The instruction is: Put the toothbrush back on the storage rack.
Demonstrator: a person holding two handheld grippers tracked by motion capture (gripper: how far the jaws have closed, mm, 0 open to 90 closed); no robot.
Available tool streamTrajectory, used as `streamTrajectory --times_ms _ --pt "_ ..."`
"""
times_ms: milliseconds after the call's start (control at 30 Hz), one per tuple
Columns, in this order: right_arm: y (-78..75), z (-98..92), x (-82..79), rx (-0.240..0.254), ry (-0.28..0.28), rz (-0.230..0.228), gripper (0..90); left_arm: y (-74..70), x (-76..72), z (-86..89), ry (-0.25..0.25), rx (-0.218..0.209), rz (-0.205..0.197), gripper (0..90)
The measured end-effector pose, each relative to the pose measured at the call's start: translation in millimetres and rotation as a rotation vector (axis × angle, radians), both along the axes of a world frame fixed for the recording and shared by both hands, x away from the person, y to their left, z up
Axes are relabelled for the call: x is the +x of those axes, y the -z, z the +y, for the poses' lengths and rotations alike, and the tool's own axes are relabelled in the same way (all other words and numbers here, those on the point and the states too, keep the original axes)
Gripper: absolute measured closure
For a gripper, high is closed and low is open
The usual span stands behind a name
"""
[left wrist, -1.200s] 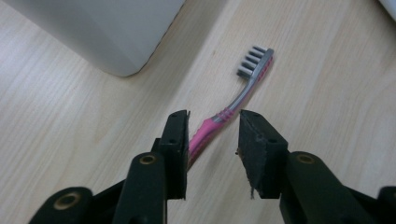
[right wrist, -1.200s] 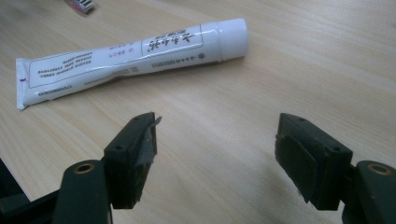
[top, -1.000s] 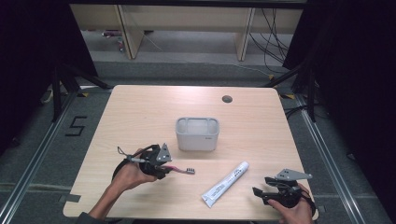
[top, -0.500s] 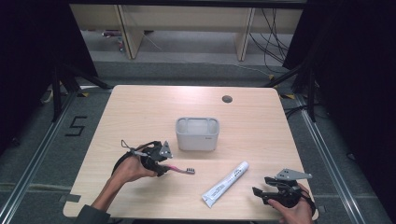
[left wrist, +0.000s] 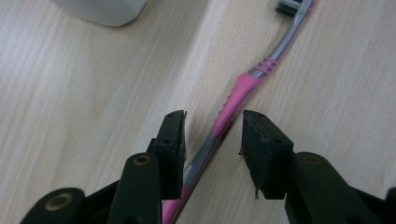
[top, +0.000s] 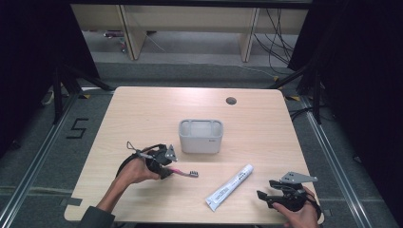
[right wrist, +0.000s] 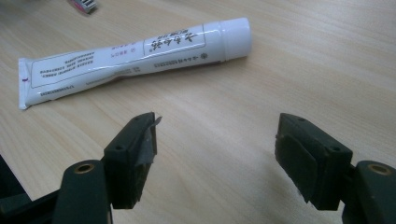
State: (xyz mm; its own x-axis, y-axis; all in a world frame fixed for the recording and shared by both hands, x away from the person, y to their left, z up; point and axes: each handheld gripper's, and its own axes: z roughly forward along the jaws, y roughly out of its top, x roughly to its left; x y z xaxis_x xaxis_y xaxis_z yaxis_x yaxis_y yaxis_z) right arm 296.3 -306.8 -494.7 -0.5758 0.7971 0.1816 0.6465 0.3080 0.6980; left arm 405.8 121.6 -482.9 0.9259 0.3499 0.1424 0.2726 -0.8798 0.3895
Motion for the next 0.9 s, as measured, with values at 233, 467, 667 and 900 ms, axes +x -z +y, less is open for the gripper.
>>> streamTrajectory --times_ms 233,467,667,900 --pt "0.0 -1.7 1.2 -0.02 -0.009 -0.025 30.2 1.9 2.5 0.0 -0.01 0.002 0.015 63.2" --pt "-0.2 -1.9 1.2 -0.02 -0.008 -0.027 30.2 1.2 2.2 -0.4 -0.014 0.008 0.035 67.6" --pt "0.1 0.2 0.2 0.004 0.001 0.004 30.2 0.3 0.8 -0.3 -0.023 0.021 0.066 75.0" --pt "-0.1 -0.3 0.4 -0.007 -0.001 -0.006 30.3 -1.0 -1.5 -3.9 -0.043 0.055 0.095 78.1"
